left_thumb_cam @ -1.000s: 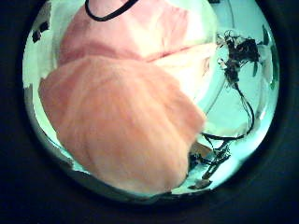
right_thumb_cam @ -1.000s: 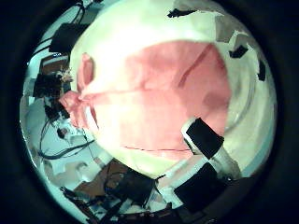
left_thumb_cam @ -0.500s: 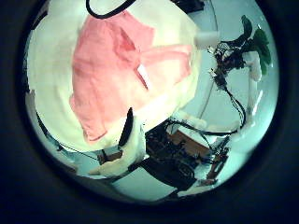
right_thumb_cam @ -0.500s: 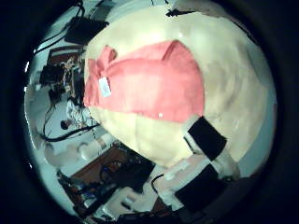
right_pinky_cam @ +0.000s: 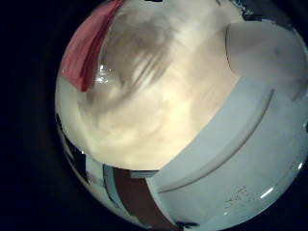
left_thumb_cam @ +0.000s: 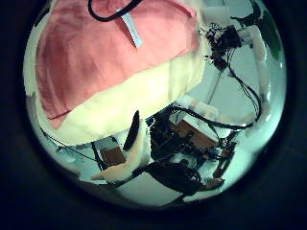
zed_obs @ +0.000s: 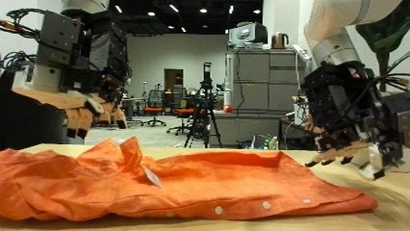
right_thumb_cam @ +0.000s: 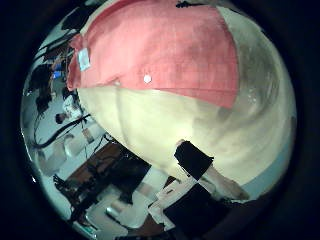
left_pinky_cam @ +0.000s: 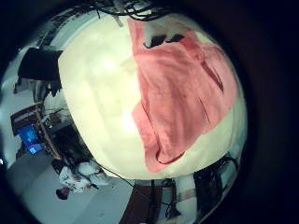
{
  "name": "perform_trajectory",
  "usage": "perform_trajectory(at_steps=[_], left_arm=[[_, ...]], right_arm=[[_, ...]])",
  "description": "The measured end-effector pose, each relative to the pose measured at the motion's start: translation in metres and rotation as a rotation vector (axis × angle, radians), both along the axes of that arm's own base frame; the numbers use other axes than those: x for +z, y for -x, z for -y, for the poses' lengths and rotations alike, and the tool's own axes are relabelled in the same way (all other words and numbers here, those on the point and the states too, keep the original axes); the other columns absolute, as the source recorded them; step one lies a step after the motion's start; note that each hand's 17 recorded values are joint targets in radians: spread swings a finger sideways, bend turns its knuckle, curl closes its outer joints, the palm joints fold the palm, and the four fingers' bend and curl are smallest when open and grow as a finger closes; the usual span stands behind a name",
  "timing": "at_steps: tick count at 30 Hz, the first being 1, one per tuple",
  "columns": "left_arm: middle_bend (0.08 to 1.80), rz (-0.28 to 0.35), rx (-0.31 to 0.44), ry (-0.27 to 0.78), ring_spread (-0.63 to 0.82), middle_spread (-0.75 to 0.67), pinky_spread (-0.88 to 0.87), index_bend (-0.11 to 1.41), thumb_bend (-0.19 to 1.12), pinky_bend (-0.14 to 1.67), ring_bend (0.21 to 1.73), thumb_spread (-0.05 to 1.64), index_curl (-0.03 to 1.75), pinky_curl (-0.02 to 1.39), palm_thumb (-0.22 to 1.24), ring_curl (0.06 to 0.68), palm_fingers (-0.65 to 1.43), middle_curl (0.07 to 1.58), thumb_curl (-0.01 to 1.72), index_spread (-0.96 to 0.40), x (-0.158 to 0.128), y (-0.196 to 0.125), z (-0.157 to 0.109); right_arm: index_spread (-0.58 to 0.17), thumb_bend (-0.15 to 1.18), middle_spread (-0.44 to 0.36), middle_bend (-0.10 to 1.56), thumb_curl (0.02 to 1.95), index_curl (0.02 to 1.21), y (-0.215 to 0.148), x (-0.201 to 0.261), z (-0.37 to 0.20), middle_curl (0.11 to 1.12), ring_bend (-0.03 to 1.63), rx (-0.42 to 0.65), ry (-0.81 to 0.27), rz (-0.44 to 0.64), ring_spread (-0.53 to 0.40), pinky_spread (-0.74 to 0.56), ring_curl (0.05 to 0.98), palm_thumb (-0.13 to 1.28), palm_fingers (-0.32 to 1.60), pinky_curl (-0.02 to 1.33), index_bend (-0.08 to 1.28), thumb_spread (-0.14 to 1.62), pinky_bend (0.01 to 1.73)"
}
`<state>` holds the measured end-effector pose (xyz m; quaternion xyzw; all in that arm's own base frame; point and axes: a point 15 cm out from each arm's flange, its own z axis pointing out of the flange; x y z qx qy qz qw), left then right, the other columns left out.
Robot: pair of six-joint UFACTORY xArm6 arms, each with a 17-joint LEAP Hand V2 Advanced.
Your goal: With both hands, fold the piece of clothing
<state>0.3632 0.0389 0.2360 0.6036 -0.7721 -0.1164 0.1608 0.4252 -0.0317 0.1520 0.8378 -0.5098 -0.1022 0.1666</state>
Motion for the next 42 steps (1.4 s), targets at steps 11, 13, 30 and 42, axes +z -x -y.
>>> perform_trajectory(at_steps=[11, 13, 30, 42], left_arm=[[0.16, -0.005, 0.002, -0.010, 0.63, 0.48, 0.58, 0.13, -0.02, 0.29, 0.37, 1.10, 0.17, 0.31, 0.35, 0.205, -0.12, 0.19, 0.30, 0.09, 0.001, 0.013, -0.002], [0.17, 0.000, 0.001, -0.011, 0.63, 0.48, 0.58, 0.13, -0.02, 0.29, 0.36, 1.10, 0.17, 0.31, 0.34, 0.206, -0.12, 0.19, 0.30, 0.09, 0.003, 0.013, 0.000], [0.17, 0.004, 0.004, -0.019, 0.63, 0.47, 0.57, 0.13, -0.02, 0.28, 0.36, 1.09, 0.17, 0.32, 0.36, 0.213, -0.10, 0.20, 0.30, 0.09, 0.009, 0.019, -0.005], [0.17, -0.012, 0.025, -0.053, 0.62, 0.46, 0.56, 0.13, -0.02, 0.27, 0.35, 1.10, 0.19, 0.32, 0.36, 0.214, -0.10, 0.21, 0.29, 0.10, 0.008, 0.043, -0.032]], right_arm=[[-0.263, -0.03, -0.095, 0.26, 0.34, 0.36, 0.004, -0.027, 0.003, 0.35, 0.33, 0.016, 0.078, -0.044, 0.037, 0.20, 0.266, 0.64, 0.32, 0.32, 0.20, 0.98, 0.16], [-0.270, -0.02, -0.119, 0.30, 0.34, 0.37, 0.003, -0.026, 0.007, 0.36, 0.36, 0.020, 0.096, -0.042, -0.005, 0.17, 0.267, 0.66, 0.43, 0.29, 0.23, 0.97, 0.15], [-0.342, 0.01, -0.174, 1.00, 0.45, 0.67, 0.039, -0.019, 0.007, 0.65, 1.03, 0.036, 0.094, -0.032, -0.267, -0.46, 0.530, 1.04, 1.39, 0.53, 0.76, 0.89, 0.89], [-0.279, 0.10, -0.141, 1.27, 0.62, 0.82, 0.055, 0.037, 0.079, 0.78, 1.31, -0.047, 0.123, 0.054, -0.232, -0.33, 0.677, 1.22, 1.12, 0.76, 1.04, 1.01, 1.17]])
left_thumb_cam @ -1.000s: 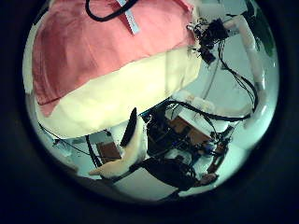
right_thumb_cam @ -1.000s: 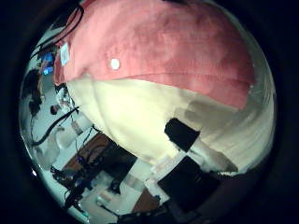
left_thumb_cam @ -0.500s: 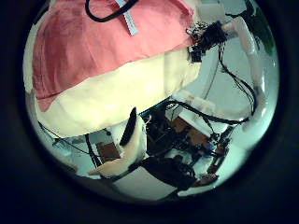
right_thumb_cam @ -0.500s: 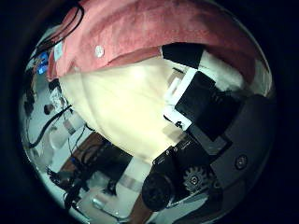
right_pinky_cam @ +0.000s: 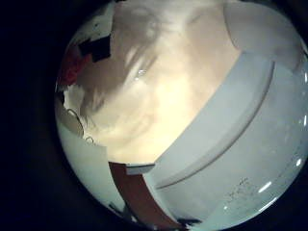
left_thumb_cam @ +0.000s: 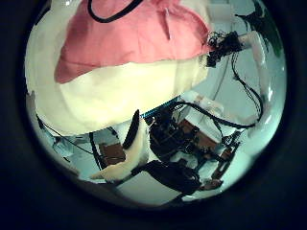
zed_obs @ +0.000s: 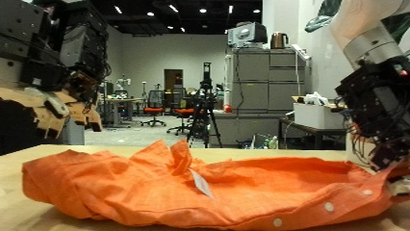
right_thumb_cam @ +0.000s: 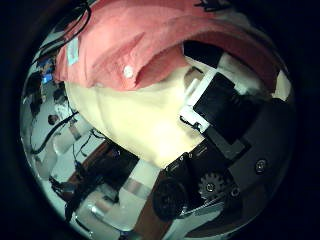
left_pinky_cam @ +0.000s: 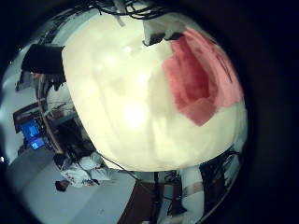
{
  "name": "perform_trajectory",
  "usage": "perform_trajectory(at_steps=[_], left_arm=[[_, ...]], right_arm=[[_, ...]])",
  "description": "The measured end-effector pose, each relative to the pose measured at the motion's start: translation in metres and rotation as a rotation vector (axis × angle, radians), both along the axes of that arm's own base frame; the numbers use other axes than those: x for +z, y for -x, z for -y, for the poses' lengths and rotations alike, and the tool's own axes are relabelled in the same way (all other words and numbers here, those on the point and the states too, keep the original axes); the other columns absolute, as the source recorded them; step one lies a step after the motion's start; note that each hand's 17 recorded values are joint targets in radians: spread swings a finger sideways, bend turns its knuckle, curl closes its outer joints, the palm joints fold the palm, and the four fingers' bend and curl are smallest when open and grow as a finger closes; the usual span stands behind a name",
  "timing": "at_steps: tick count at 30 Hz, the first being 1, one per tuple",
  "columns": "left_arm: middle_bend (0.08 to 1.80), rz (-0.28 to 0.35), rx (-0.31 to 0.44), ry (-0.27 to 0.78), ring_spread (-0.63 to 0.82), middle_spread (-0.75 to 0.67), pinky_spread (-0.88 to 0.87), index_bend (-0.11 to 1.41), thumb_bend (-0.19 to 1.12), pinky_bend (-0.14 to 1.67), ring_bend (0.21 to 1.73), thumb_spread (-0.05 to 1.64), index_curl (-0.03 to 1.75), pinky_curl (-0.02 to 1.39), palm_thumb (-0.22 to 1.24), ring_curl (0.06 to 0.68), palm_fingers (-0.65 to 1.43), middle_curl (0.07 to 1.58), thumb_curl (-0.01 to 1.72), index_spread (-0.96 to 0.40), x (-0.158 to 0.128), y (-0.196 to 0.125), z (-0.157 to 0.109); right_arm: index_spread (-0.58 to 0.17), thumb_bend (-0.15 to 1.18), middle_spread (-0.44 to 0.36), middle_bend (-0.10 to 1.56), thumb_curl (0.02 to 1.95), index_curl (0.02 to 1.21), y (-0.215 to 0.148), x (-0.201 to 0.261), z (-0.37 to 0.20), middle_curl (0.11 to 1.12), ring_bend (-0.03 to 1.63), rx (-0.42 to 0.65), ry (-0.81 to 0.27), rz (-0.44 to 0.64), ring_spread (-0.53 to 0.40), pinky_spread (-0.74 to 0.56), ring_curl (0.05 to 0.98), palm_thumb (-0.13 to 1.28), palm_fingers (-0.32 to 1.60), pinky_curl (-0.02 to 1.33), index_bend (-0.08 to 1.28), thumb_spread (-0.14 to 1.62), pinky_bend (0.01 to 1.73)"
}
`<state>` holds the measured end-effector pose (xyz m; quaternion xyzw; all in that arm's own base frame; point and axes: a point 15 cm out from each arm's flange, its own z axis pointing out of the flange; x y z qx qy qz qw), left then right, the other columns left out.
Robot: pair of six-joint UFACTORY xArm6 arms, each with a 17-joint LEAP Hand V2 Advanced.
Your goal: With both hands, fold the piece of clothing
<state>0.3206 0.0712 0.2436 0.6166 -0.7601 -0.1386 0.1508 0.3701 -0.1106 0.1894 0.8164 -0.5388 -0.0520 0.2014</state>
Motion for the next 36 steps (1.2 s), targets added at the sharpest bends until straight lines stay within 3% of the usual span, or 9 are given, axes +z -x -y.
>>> perform_trajectory(at_steps=[3, 13, 22, 27, 36], left_arm=[[0.17, -0.015, 0.012, 0.006, 0.62, 0.46, 0.56, 0.13, -0.02, 0.27, 0.35, 1.10, 0.19, 0.32, 0.36, 0.215, -0.09, 0.21, 0.29, 0.10, -0.005, 0.012, -0.012], [0.17, -0.024, 0.014, 0.019, 0.62, 0.46, 0.56, 0.13, -0.02, 0.28, 0.36, 1.10, 0.19, 0.32, 0.37, 0.219, -0.09, 0.21, 0.29, 0.10, -0.026, 0.040, -0.013], [0.17, -0.023, 0.039, 0.034, 0.62, 0.46, 0.56, 0.13, -0.02, 0.27, 0.36, 1.10, 0.19, 0.32, 0.38, 0.221, -0.09, 0.22, 0.30, 0.10, -0.044, 0.062, -0.023], [0.17, -0.019, 0.048, 0.032, 0.62, 0.45, 0.56, 0.13, -0.02, 0.27, 0.36, 1.10, 0.19, 0.32, 0.38, 0.223, -0.09, 0.22, 0.30, 0.10, -0.046, 0.066, -0.027], [0.18, -0.011, 0.138, 0.070, 0.62, 0.43, 0.56, 0.13, -0.02, 0.27, 0.36, 1.10, 0.19, 0.32, 0.38, 0.223, -0.09, 0.23, 0.30, 0.10, -0.061, 0.096, -0.061]], right_arm=[[-0.270, 0.10, -0.136, 1.30, 0.64, 0.83, 0.008, 0.022, 0.012, 0.79, 1.33, -0.016, 0.006, 0.017, -0.228, -0.31, 0.693, 1.22, 1.10, 0.80, 1.06, 1.02, 1.18], [-0.249, 0.09, -0.127, 1.32, 0.74, 0.86, 0.019, 0.097, 0.005, 0.80, 1.35, 0.007, 0.006, 0.140, -0.221, -0.28, 0.720, 1.21, 1.07, 0.90, 1.08, 1.04, 1.16], [-0.242, 0.07, -0.124, 1.33, 0.80, 0.86, 0.000, 0.166, -0.120, 0.80, 1.35, 0.233, -0.074, 0.289, -0.221, -0.27, 0.733, 1.21, 1.07, 0.97, 1.08, 1.05, 1.12], [-0.240, 0.06, -0.123, 1.33, 0.83, 0.87, -0.006, 0.180, -0.196, 0.80, 1.35, 0.372, -0.102, 0.322, -0.220, -0.27, 0.738, 1.21, 1.07, 1.01, 1.08, 1.05, 1.10], [-0.239, 0.04, -0.122, 1.33, 0.89, 0.87, -0.019, 0.184, -0.336, 0.80, 1.34, 0.644, -0.093, 0.336, -0.220, -0.28, 0.745, 1.19, 1.08, 1.06, 1.07, 1.06, 1.07]])
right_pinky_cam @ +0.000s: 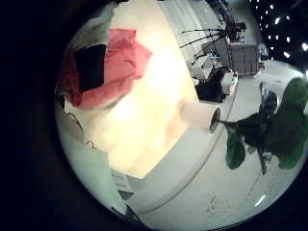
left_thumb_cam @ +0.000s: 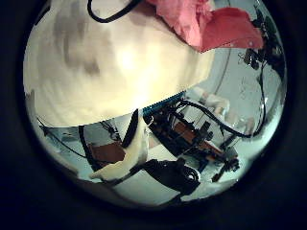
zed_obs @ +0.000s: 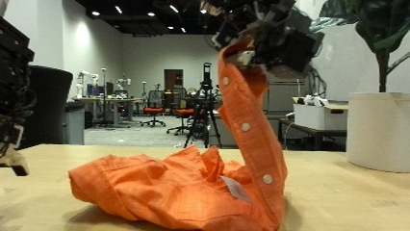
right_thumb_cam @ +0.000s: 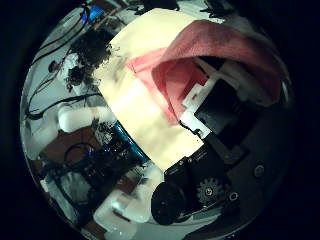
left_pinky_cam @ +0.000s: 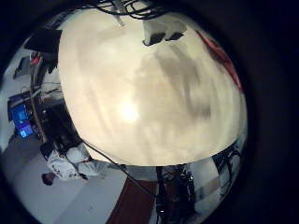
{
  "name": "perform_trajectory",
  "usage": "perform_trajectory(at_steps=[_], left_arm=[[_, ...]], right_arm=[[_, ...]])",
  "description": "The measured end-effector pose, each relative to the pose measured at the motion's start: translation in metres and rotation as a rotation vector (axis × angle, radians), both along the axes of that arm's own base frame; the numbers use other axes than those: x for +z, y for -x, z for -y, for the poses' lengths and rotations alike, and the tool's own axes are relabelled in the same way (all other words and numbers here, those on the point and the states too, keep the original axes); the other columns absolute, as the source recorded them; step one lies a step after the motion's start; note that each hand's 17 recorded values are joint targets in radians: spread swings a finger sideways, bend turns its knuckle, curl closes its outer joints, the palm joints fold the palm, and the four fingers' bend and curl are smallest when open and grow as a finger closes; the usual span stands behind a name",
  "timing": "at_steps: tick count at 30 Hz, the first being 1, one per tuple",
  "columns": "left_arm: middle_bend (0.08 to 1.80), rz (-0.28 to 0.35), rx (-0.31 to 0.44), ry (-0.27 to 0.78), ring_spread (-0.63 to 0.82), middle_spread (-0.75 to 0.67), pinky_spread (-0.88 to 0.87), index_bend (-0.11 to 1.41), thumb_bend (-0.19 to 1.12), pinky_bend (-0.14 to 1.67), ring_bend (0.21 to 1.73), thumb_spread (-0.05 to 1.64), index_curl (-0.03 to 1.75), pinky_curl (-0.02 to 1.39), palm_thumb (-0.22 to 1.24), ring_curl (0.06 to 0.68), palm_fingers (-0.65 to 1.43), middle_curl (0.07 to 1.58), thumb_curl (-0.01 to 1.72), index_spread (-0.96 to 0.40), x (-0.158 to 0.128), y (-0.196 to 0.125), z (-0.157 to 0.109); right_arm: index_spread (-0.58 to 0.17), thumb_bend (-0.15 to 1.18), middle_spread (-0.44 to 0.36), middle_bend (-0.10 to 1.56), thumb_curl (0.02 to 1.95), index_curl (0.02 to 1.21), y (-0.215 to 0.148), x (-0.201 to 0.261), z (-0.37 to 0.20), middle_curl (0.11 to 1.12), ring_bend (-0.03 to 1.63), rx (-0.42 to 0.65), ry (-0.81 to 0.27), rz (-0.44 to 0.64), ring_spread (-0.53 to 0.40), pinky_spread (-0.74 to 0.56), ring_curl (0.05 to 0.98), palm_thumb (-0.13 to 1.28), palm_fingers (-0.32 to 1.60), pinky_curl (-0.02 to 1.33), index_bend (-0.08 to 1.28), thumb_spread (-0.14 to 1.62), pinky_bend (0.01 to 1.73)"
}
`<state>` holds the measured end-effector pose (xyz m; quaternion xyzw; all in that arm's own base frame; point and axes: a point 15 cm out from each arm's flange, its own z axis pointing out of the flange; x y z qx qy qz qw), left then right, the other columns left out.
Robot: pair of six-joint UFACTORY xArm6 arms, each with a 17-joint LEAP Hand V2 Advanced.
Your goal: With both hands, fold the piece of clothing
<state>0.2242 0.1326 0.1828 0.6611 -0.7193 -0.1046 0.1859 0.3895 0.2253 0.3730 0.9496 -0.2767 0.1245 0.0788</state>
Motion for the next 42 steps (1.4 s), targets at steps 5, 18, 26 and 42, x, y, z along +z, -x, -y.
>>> perform_trajectory(at_steps=[5, 18, 26, 42], left_arm=[[0.17, 0.017, 0.043, 0.027, 0.62, 0.42, 0.56, 0.14, -0.02, 0.27, 0.36, 1.10, 0.19, 0.32, 0.38, 0.224, -0.08, 0.23, 0.30, 0.10, -0.004, 0.017, -0.006], [0.18, 0.061, 0.124, 0.051, 0.61, 0.41, 0.56, 0.14, -0.02, 0.27, 0.36, 1.09, 0.21, 0.32, 0.38, 0.224, -0.07, 0.24, 0.30, 0.10, 0.006, 0.029, -0.026], [0.18, 0.063, 0.120, 0.046, 0.61, 0.41, 0.56, 0.14, -0.02, 0.27, 0.35, 1.09, 0.22, 0.32, 0.38, 0.225, -0.07, 0.24, 0.30, 0.10, 0.009, 0.016, -0.024], [0.18, 0.064, 0.093, 0.046, 0.61, 0.41, 0.56, 0.14, -0.02, 0.27, 0.36, 1.08, 0.22, 0.32, 0.40, 0.223, -0.07, 0.25, 0.30, 0.10, 0.016, -0.002, -0.016]], right_arm=[[-0.239, 0.03, -0.122, 1.33, 0.91, 0.87, -0.009, -0.031, -0.048, 0.80, 1.34, 0.090, 0.052, -0.021, -0.221, -0.28, 0.748, 1.19, 1.08, 1.08, 1.07, 1.08, 1.05], [-0.293, -0.02, -0.153, 1.18, 0.83, 0.87, -0.046, -0.077, -0.125, 0.76, 1.25, 0.196, -0.036, 0.039, -0.255, -0.37, 0.688, 0.91, 0.90, 1.01, 0.89, 1.17, 1.03], [-0.372, -0.01, -0.182, 0.91, 0.75, 0.74, -0.048, -0.072, -0.139, 0.71, 1.25, 0.230, -0.097, 0.049, -0.308, -0.52, 0.652, 0.92, 0.33, 0.90, 0.44, 1.19, 0.98], [-0.473, 0.02, 0.003, 0.28, 0.55, 0.38, -0.068, 0.025, -0.122, 0.40, 0.60, 0.202, -0.354, 0.060, 0.140, 0.34, 0.349, 0.78, -0.02, 0.62, 0.18, 1.14, 0.59]])
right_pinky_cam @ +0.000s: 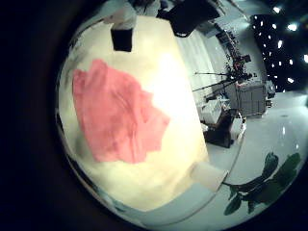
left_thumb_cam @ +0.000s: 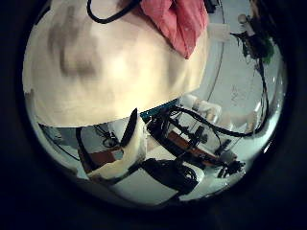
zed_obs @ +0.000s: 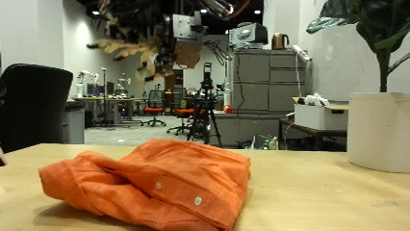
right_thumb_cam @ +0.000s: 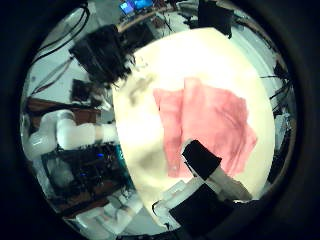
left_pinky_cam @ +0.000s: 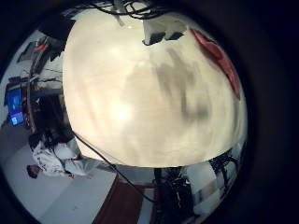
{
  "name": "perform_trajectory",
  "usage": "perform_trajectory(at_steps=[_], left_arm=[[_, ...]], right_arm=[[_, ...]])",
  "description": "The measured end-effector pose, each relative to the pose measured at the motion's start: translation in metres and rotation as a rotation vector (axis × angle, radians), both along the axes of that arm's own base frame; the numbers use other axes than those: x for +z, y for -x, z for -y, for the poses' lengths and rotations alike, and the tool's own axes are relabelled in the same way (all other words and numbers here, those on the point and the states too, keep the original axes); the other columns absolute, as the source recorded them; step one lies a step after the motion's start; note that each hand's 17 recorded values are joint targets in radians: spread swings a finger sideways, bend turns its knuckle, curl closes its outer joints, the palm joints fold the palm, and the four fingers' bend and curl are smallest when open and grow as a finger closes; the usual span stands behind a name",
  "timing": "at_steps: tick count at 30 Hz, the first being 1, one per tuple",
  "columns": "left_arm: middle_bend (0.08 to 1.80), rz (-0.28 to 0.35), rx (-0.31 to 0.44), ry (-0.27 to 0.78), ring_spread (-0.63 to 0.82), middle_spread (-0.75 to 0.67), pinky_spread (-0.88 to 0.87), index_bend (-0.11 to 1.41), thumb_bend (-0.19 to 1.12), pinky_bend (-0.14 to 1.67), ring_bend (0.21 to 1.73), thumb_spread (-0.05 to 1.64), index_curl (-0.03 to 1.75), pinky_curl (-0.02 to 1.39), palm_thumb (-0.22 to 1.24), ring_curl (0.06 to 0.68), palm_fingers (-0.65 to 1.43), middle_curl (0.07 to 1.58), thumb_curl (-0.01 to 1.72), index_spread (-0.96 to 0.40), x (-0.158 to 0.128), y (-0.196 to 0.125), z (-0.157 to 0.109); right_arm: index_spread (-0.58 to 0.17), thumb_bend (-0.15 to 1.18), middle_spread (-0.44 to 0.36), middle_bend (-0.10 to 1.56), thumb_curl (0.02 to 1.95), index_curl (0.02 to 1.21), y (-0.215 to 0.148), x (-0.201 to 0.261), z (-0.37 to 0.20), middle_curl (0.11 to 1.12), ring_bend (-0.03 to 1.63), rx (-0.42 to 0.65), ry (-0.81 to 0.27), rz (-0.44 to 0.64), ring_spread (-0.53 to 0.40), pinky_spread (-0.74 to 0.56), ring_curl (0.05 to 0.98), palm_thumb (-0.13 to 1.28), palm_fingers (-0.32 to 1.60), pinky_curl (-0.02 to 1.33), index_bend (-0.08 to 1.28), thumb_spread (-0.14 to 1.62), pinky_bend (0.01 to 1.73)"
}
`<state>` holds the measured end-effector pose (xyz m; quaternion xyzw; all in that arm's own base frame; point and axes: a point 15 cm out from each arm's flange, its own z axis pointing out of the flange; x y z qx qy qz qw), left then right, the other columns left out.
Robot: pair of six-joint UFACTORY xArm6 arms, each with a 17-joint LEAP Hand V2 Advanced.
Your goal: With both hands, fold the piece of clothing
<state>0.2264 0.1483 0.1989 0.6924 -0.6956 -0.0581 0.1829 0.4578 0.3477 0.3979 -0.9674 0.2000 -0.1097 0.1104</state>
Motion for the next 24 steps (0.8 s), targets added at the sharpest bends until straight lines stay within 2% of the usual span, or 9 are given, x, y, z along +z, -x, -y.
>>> perform_trajectory(at_steps=[4, 8, 12, 16, 20, 24], left_arm=[[0.18, 0.011, -0.029, -0.010, 0.61, 0.40, 0.56, 0.14, -0.02, 0.27, 0.36, 1.08, 0.22, 0.32, 0.40, 0.222, -0.07, 0.25, 0.30, 0.10, 0.017, -0.013, 0.014], [0.18, 0.029, -0.055, -0.023, 0.61, 0.40, 0.56, 0.14, -0.02, 0.27, 0.36, 1.08, 0.22, 0.32, 0.39, 0.224, -0.07, 0.25, 0.30, 0.10, 0.040, -0.023, 0.027], [0.18, 0.044, -0.092, -0.026, 0.61, 0.39, 0.56, 0.14, -0.02, 0.28, 0.36, 1.08, 0.22, 0.32, 0.39, 0.224, -0.06, 0.25, 0.31, 0.10, 0.065, -0.035, 0.050], [0.18, 0.042, -0.131, -0.036, 0.61, 0.40, 0.56, 0.15, -0.02, 0.28, 0.36, 1.08, 0.23, 0.32, 0.39, 0.223, -0.05, 0.25, 0.31, 0.10, 0.088, -0.046, 0.088], [0.18, 0.050, -0.169, -0.056, 0.60, 0.40, 0.56, 0.15, -0.02, 0.29, 0.36, 1.08, 0.23, 0.32, 0.39, 0.223, -0.05, 0.25, 0.31, 0.10, 0.119, -0.053, 0.119], [0.18, 0.042, -0.208, -0.068, 0.60, 0.41, 0.55, 0.15, -0.02, 0.29, 0.36, 1.08, 0.23, 0.32, 0.39, 0.223, -0.05, 0.25, 0.31, 0.10, 0.130, -0.053, 0.136]], right_arm=[[-0.466, 0.05, -0.029, 0.28, 0.58, 0.37, 0.000, 0.039, 0.054, 0.38, 0.54, -0.096, -0.013, -0.003, 0.160, 0.41, 0.314, 0.90, 0.05, 0.55, 0.19, 1.14, 0.51], [-0.460, 0.04, -0.006, 0.27, 0.60, 0.36, 0.019, 0.064, 0.105, 0.37, 0.49, -0.190, -0.001, -0.041, 0.175, 0.44, 0.291, 0.94, 0.07, 0.50, 0.19, 1.12, 0.44], [-0.446, -0.03, 0.026, 0.25, 0.60, 0.35, 0.048, 0.081, 0.170, 0.36, 0.42, -0.332, 0.030, -0.114, 0.192, 0.45, 0.268, 0.86, 0.07, 0.46, 0.19, 1.11, 0.40], [-0.429, -0.04, 0.043, 0.22, 0.55, 0.34, 0.076, 0.080, 0.231, 0.35, 0.37, -0.468, 0.062, -0.192, 0.211, 0.44, 0.251, 0.74, 0.04, 0.42, 0.17, 1.15, 0.36], [-0.418, -0.04, 0.056, 0.20, 0.50, 0.32, 0.102, 0.059, 0.261, 0.34, 0.34, -0.529, 0.085, -0.250, 0.225, 0.44, 0.240, 0.65, 0.05, 0.40, 0.17, 1.17, 0.35], [-0.415, -0.02, 0.060, 0.20, 0.46, 0.31, 0.128, 0.032, 0.281, 0.34, 0.32, -0.567, 0.107, -0.299, 0.231, 0.43, 0.237, 0.61, 0.06, 0.38, 0.16, 1.19, 0.34]])
